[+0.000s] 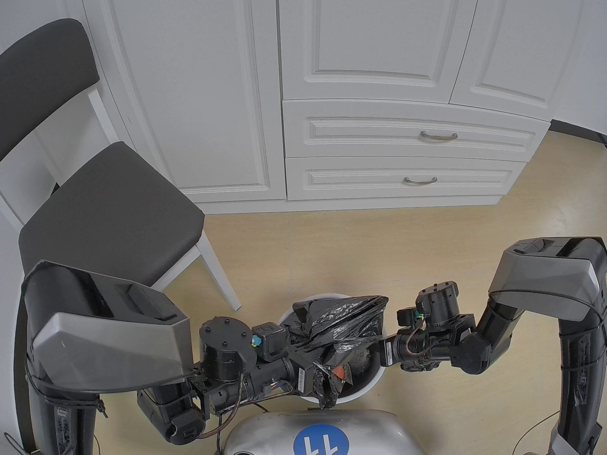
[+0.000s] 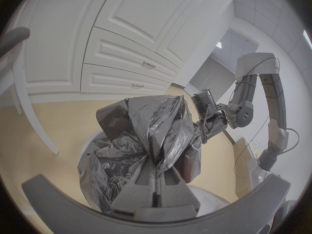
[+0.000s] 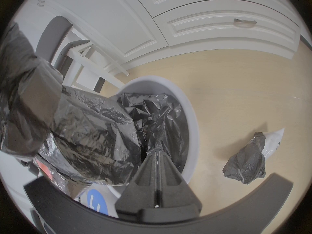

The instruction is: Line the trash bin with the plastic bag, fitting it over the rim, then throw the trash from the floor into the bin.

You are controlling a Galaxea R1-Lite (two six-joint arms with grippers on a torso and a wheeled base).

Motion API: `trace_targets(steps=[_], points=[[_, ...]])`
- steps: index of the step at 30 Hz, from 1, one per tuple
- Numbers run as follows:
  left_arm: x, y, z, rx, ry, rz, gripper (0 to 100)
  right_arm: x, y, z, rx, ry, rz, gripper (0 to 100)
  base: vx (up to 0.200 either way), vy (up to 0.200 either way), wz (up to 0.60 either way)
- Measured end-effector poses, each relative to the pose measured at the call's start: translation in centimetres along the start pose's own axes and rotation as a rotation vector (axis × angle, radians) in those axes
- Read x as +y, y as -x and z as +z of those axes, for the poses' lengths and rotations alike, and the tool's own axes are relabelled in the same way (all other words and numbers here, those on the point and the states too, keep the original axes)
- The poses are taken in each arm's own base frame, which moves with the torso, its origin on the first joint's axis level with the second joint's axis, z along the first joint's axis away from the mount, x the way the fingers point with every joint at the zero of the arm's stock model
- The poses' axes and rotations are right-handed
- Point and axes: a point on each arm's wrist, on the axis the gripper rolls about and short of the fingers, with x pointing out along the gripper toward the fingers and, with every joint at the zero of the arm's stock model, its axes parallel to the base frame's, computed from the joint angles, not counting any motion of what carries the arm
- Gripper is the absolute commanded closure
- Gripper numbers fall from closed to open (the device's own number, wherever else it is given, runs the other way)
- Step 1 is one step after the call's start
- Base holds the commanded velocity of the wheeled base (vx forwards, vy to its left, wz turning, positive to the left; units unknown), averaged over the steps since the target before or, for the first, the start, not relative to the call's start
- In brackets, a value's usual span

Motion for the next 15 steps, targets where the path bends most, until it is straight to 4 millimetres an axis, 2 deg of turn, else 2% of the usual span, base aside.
trace_targets(steps=[15], points=[[1.4, -1.5, -1.1, 0.007, 0.054, 0.034, 100, -1.4, -2.8, 2.4, -0.132, -0.030, -0.164, 100, 0.000, 0.000, 0.00]])
